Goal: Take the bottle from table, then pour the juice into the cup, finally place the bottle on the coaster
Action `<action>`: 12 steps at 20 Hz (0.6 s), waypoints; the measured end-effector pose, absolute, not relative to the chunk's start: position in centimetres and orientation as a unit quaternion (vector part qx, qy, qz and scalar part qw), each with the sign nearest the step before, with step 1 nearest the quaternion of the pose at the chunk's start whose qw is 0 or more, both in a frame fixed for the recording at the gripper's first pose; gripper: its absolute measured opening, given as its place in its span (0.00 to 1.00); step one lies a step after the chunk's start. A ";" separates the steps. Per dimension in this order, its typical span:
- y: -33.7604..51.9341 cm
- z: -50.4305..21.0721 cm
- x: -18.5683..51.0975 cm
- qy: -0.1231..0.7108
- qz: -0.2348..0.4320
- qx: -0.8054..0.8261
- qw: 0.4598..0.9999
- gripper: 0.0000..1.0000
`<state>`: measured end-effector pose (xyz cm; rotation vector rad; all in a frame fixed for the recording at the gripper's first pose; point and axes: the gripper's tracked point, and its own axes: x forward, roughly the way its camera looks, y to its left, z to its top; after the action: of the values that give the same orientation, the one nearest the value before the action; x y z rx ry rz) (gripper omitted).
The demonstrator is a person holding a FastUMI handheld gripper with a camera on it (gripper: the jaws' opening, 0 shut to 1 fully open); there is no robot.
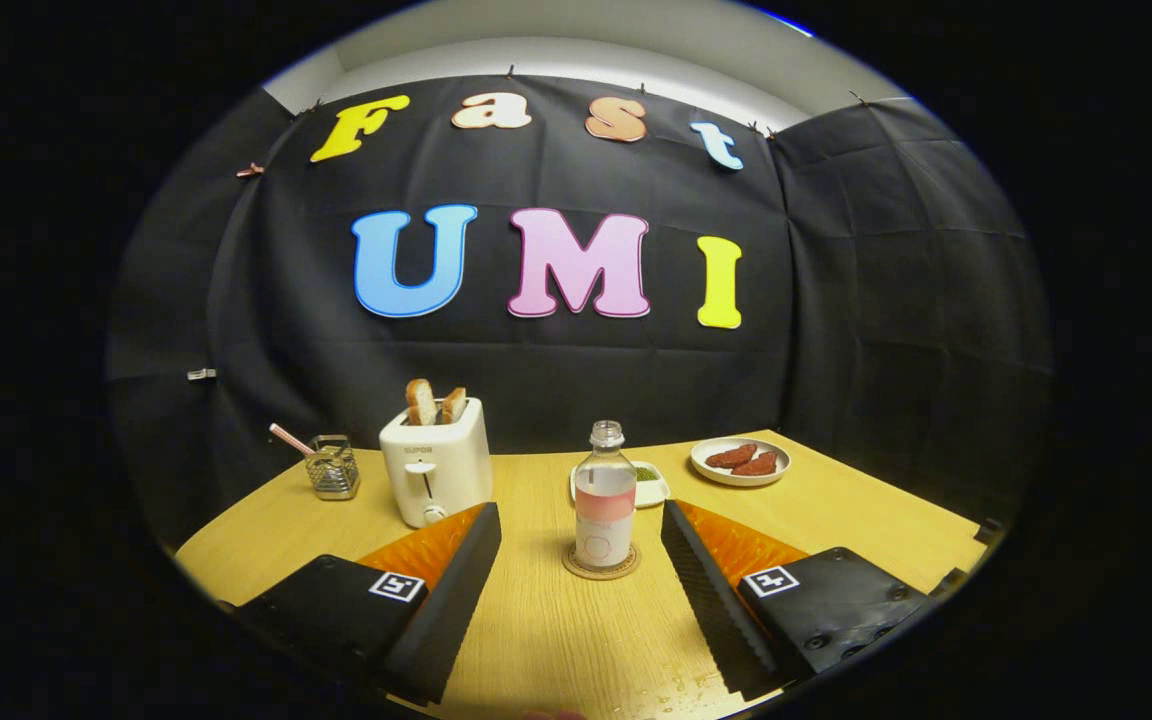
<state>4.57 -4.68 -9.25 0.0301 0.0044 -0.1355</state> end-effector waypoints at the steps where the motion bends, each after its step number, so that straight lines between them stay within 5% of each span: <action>1: -4.9 -8.4 4.0 -0.004 -0.060 0.017 0.998 0.99; 12: -9.4 -3.3 0.8 -0.022 -0.035 0.038 0.998 0.99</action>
<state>0.79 -9.42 -3.27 0.0761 -0.0444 -0.0692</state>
